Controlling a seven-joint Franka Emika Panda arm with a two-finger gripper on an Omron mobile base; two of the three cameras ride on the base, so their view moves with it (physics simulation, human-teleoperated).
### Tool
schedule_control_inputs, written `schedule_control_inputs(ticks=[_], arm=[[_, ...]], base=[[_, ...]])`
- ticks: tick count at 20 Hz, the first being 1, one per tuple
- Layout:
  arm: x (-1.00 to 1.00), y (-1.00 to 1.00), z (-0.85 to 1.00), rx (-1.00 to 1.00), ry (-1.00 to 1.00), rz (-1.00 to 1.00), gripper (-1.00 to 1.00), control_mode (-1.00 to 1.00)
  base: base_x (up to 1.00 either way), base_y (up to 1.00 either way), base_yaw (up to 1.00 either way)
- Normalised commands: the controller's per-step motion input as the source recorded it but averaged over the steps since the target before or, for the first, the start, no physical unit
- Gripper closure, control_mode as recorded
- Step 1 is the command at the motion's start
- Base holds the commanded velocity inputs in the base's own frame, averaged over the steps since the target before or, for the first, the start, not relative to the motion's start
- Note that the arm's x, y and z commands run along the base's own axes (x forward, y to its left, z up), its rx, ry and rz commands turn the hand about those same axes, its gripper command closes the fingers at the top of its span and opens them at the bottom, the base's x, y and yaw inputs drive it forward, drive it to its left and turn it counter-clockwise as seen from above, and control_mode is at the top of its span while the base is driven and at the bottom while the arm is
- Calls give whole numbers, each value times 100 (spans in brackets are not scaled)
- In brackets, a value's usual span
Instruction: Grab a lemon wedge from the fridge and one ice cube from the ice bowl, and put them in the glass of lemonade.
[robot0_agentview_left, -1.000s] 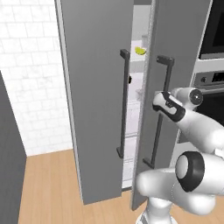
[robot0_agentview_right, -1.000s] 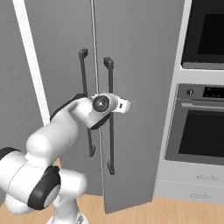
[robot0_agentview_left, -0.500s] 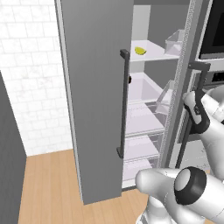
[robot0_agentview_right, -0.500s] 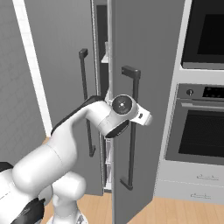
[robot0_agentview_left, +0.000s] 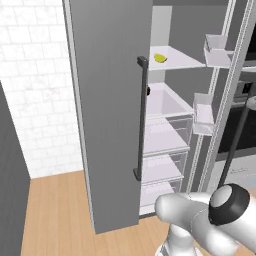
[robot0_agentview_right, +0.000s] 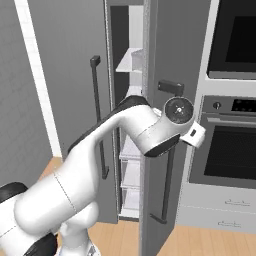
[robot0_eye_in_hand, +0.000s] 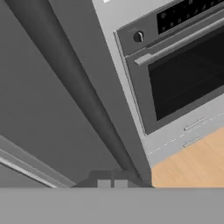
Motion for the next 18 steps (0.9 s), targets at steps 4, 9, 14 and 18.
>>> schedule_control_inputs(ticks=[4,9,14,18], arm=[[-76,75,23,-31,0,1,100,-100],[16,100,-1,-49,0,7,100,-100],[32,100,-5,-50,-2,9,100,-100],[36,94,0,-42,15,0,-100,-100]], base=[[0,0,0],[0,0,0],[0,0,0],[0,0,0]])
